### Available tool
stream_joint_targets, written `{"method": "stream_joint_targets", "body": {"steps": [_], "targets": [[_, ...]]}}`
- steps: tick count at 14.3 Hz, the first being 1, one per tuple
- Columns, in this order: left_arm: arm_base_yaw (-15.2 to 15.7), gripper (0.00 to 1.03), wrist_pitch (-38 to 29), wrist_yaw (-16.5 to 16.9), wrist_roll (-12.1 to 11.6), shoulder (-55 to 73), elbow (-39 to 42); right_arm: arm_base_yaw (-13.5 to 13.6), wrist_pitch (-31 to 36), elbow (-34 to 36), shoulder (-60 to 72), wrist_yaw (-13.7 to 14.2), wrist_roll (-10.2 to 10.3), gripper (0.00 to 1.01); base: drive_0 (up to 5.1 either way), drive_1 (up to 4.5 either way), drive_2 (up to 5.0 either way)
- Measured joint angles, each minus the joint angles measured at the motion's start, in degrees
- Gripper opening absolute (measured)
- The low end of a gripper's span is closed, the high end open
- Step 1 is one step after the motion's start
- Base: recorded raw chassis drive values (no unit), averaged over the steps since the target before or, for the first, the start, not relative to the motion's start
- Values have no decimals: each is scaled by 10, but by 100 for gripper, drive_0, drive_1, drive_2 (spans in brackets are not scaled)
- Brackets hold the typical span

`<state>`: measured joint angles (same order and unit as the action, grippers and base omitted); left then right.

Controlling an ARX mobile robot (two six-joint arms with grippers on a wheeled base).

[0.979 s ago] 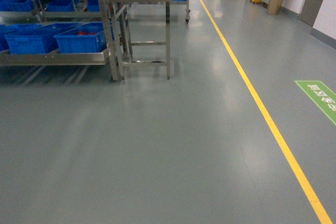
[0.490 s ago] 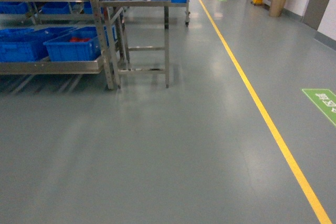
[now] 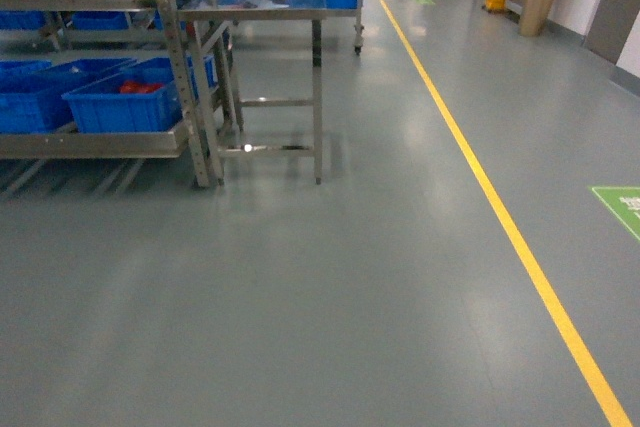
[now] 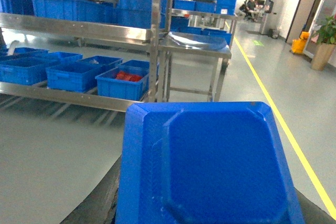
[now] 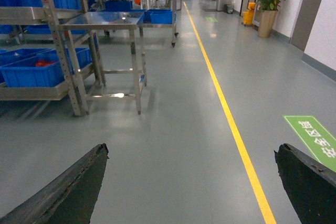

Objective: Pick blue part to blue bin on bottom shelf

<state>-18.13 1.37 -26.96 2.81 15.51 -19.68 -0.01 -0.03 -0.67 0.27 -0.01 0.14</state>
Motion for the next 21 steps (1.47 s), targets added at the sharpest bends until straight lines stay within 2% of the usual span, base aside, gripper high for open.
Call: {"method": "stream_joint_targets", "body": {"steps": [21], "targets": [[0, 44, -4, 0, 0, -1, 0, 0, -1, 0, 0, 0, 0, 98, 8, 438, -423]]}}
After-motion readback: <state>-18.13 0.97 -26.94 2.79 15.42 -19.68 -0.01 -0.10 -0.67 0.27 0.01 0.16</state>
